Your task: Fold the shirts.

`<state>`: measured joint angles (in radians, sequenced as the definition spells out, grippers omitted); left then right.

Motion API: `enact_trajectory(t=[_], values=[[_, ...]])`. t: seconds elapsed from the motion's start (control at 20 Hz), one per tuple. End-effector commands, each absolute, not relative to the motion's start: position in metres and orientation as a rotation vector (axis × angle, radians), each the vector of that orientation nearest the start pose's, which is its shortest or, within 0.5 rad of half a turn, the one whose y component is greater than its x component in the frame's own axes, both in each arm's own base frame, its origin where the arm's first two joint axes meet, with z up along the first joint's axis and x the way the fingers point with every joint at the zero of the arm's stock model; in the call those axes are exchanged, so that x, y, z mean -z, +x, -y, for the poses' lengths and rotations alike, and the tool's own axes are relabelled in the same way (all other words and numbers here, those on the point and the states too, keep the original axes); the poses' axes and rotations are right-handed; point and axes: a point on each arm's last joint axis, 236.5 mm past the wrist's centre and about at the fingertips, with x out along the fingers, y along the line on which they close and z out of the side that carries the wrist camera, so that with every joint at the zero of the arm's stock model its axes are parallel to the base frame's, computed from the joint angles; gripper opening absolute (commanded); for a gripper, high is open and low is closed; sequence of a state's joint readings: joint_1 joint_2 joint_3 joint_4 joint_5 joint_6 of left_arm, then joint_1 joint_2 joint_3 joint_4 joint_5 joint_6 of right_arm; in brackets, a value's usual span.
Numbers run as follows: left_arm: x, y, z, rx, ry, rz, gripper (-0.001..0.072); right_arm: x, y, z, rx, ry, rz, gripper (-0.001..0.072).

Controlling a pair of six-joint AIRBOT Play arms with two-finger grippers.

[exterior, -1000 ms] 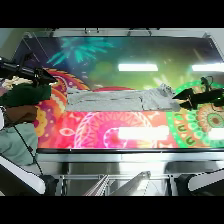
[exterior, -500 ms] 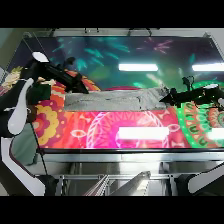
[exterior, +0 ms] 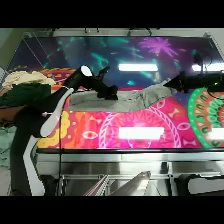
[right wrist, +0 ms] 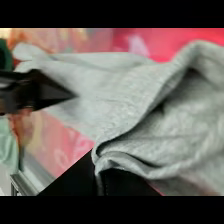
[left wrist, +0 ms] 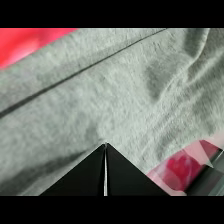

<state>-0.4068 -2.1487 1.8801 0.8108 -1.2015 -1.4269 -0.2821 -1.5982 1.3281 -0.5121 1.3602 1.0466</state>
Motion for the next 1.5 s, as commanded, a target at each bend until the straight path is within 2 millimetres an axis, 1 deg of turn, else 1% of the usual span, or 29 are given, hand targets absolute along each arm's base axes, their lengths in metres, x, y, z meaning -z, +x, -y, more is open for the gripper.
enact_trajectory(t=[0.0, 0.05, 0.1, 0.15, 0.2, 0.25, 0.3, 0.35, 0.45, 0.55, 0.65, 0.7, 0.75, 0.8, 0.85, 0.9, 0.95, 1.0, 1.05, 1.1, 1.15, 1.2, 1.25, 1.35, 1.4, 1.45], values=[[0.120, 0.422, 0.399, 0.828, -0.329, -1.525, -0.0002, -0.103, 0.430, -0.128, -0.820, 0.645, -1.007, 0.0010], [0.115, 0.417, 0.407, 0.860, -0.323, -1.534, -0.0002, -0.112, 0.424, -0.145, -0.852, 0.614, -0.999, 0.0010], [0.103, 0.414, 0.415, 0.901, -0.342, -1.534, -0.0002, -0.118, 0.420, -0.161, -0.875, 0.588, -0.988, 0.0010], [0.085, 0.415, 0.418, 0.944, -0.371, -1.517, -0.0001, -0.124, 0.417, -0.179, -0.897, 0.562, -0.972, 0.0010], [0.056, 0.416, 0.414, 1.005, -0.416, -1.496, -0.0002, -0.127, 0.415, -0.197, -0.917, 0.539, -0.959, 0.0010], [0.025, 0.418, 0.402, 1.063, -0.439, -1.472, -0.0002, -0.128, 0.414, -0.219, -0.932, 0.517, -0.944, 0.0009], [-0.004, 0.423, 0.377, 1.082, -0.457, -1.457, -0.0003, -0.128, 0.413, -0.240, -0.952, 0.485, -0.921, 0.0010], [-0.031, 0.430, 0.343, 1.067, -0.471, -1.435, -0.0003, -0.127, 0.413, -0.266, -0.965, 0.451, -0.886, 0.0009], [-0.079, 0.446, 0.272, 1.006, -0.513, -1.366, -0.0003, -0.124, 0.418, -0.317, -0.962, 0.406, -0.810, 0.0009], [-0.123, 0.463, 0.198, 0.908, -0.564, -1.253, -0.0003, -0.112, 0.422, -0.368, -0.979, 0.368, -0.773, 0.0009], [-0.152, 0.471, 0.141, 0.814, -0.602, -1.156, -0.0003, -0.083, 0.422, -0.425, -1.035, 0.290, -0.794, 0.0009], [-0.162, 0.471, 0.121, 0.781, -0.611, -1.121, -0.0003, -0.063, 0.420, -0.451, -1.059, 0.245, -0.821, 0.0009], [-0.168, 0.468, 0.105, 0.767, -0.600, -1.089, -0.0002, -0.039, 0.417, -0.477, -1.071, 0.195, -0.864, 0.0009], [-0.169, 0.466, 0.093, 0.755, -0.594, -1.071, -0.0002, -0.015, 0.410, -0.500, -1.097, 0.134, -0.909, 0.0013], [-0.169, 0.462, 0.084, 0.744, -0.595, -1.062, -0.0002, 0.002, 0.398, -0.520, -1.145, 0.087, -0.946, 0.0238], [-0.166, 0.460, 0.078, 0.738, -0.596, -1.057, -0.0002, 0.010, 0.389, -0.538, -1.187, 0.077, -0.961, 0.0526], [-0.162, 0.458, 0.074, 0.731, -0.603, -1.059, -0.0002, 0.008, 0.388, -0.547, -1.184, 0.112, -0.971, 0.0523], [-0.156, 0.455, 0.071, 0.730, -0.609, -1.067, -0.0001, -0.002, 0.389, -0.547, -1.176, 0.143, -0.968, 0.0515], [-0.150, 0.453, 0.069, 0.736, -0.613, -1.077, -0.0001, -0.013, 0.392, -0.540, -1.173, 0.137, -0.963, 0.0354], [-0.146, 0.452, 0.071, 0.753, -0.618, -1.077, -0.0001, -0.026, 0.394, -0.524, -1.173, 0.120, -0.975, 0.0120], [-0.141, 0.450, 0.072, 0.758, -0.619, -1.084, -0.0001, -0.035, 0.395, -0.505, -1.160, 0.106, -1.002, 0.0087], [-0.137, 0.450, 0.072, 0.763, -0.616, -1.086, -0.0001, -0.040, 0.397, -0.479, -1.126, 0.090, -1.042, 0.0014], [-0.134, 0.449, 0.072, 0.767, -0.615, -1.089, -0.0001, -0.042, 0.402, -0.452, -1.068, 0.077, -1.088, 0.0008], [-0.126, 0.448, 0.073, 0.771, -0.613, -1.094, -0.0001, -0.029, 0.413, -0.381, -0.872, 0.028, -1.206, 0.0007], [-0.123, 0.446, 0.074, 0.776, -0.612, -1.099, 0.0000, -0.023, 0.413, -0.345, -0.784, 0.021, -1.266, 0.0008], [-0.120, 0.445, 0.074, 0.780, -0.613, -1.103, 0.0018, -0.019, 0.412, -0.320, -0.733, 0.042, -1.295, 0.0008]])
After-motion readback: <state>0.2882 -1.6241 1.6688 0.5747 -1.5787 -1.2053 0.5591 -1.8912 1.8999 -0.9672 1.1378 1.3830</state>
